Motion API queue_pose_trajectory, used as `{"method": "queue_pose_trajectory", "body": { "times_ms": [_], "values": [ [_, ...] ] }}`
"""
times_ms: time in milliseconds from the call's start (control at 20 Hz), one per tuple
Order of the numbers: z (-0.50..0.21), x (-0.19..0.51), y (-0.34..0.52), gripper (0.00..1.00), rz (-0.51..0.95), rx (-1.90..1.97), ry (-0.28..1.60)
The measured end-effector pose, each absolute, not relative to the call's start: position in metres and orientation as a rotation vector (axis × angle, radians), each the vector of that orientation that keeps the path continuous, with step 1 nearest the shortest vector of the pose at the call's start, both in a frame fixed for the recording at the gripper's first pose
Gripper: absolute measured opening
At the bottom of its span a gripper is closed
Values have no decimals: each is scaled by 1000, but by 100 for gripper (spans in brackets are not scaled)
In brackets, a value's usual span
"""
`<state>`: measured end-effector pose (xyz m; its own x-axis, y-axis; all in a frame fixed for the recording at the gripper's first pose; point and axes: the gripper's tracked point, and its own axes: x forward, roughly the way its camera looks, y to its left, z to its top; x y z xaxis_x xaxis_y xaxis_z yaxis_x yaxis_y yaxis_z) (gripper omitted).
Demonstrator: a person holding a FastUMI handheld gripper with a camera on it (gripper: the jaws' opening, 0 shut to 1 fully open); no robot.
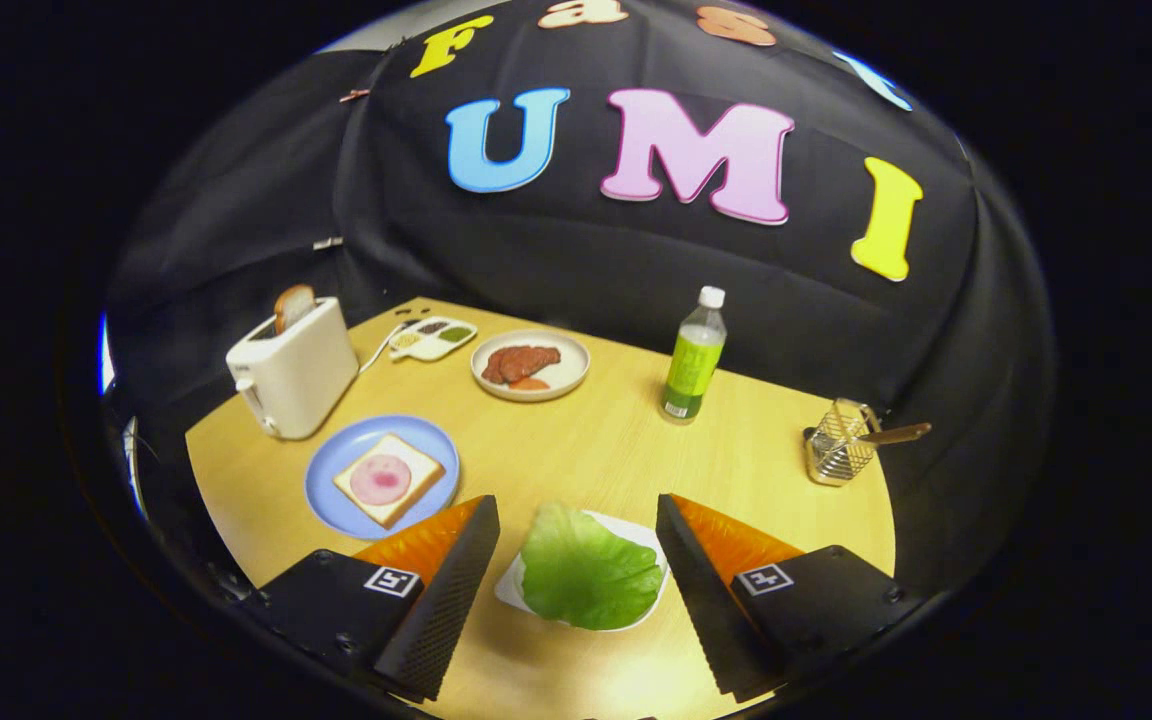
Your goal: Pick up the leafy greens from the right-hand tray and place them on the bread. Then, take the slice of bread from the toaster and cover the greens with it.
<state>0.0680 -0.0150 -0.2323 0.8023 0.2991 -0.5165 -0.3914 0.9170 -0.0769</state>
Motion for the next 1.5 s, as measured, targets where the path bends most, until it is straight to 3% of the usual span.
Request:
{"method": "queue_pose_trajectory", "body": {
  "times_ms": [500,650,950,1150,1400,1450,1500],
  "values": [
    [-354,108,-15,99,494,-227,783],
    [-367,108,-13,83,508,-248,819],
    [-366,107,-9,77,519,-261,838],
    [-366,103,-5,32,530,-285,845],
    [-365,104,-12,30,523,-295,881],
    [-366,104,-12,6,522,-288,896],
    [-366,105,-12,6,524,-283,896]
  ]
}}
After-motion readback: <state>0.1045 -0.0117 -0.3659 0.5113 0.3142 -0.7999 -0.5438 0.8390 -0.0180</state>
